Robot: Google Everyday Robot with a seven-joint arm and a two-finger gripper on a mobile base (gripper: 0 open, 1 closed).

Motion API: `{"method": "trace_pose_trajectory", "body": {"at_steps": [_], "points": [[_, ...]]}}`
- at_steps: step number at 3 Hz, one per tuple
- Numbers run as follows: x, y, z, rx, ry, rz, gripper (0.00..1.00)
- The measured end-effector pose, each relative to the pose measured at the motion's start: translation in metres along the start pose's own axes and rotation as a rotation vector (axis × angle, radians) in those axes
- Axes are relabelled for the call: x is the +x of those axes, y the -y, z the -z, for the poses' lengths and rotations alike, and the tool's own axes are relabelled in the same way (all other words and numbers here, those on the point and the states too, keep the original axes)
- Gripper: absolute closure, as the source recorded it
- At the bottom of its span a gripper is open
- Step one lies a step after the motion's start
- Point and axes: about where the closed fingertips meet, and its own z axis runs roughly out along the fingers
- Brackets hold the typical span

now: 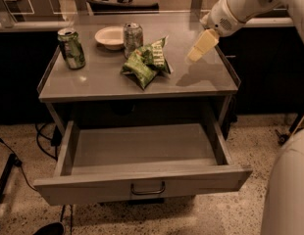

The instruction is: Place green jalapeno chip bag into top drawer

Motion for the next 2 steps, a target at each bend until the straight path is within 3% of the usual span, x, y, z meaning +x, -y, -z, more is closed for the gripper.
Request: {"method": "trace_pose_trajectory", "body": {"at_steps": [2], "points": [[-0.013, -0.003, -0.043, -0.078, 0.045, -0.026, 0.0]]}}
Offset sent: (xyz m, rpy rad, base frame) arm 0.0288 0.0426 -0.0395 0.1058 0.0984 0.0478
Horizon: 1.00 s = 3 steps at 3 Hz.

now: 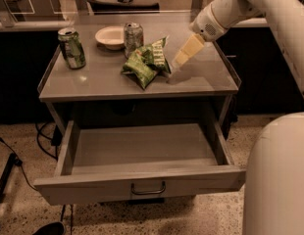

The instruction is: Place green jalapeno chip bag into top drawer

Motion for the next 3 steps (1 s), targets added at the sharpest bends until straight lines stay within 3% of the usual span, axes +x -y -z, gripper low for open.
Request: {"method": "trace_pose_trajectory", "body": {"at_steps": [2, 3], "points": [[-0.016, -0.016, -0.035, -0.1, 0.024, -0.02, 0.0], [-0.029, -0.025, -0.037, -0.128, 0.024, -0.043, 0.0]]}}
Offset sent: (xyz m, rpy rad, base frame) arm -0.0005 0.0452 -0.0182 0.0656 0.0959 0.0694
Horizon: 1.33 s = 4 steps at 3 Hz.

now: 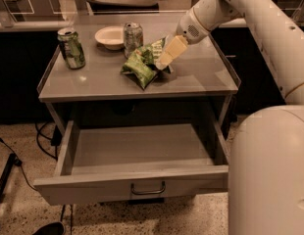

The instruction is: Place green jalapeno chip bag into top drawer

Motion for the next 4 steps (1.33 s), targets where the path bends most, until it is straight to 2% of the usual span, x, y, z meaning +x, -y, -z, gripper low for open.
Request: {"method": "trace_pose_trajectory", "body": {"at_steps": [2, 4], "points": [[-0.009, 0.002, -0.016, -0.002, 0.066, -0.017, 0.0], [0.007, 0.014, -0.042, 0.015, 0.084, -0.039, 0.0]]}}
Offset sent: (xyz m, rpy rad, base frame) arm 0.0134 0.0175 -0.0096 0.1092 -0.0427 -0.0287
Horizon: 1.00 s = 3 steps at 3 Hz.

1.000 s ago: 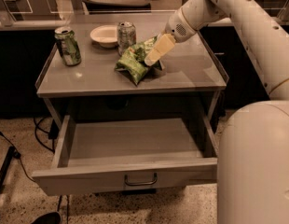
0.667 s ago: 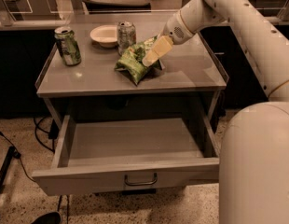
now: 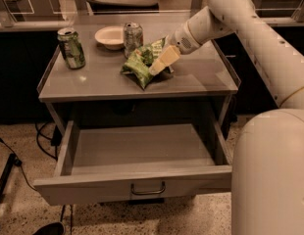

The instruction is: Place green jalapeno chip bag into top drawer

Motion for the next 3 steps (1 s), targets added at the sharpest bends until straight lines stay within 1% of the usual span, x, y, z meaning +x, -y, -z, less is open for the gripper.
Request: {"method": "trace_pose_trajectory", "body": {"at_steps": [1, 3], "points": [[0.0033, 0.0013, -0.005, -0.002, -0.004, -0.006, 0.03], [0.0033, 0.0013, -0.005, -0.002, -0.004, -0.006, 0.48]]}}
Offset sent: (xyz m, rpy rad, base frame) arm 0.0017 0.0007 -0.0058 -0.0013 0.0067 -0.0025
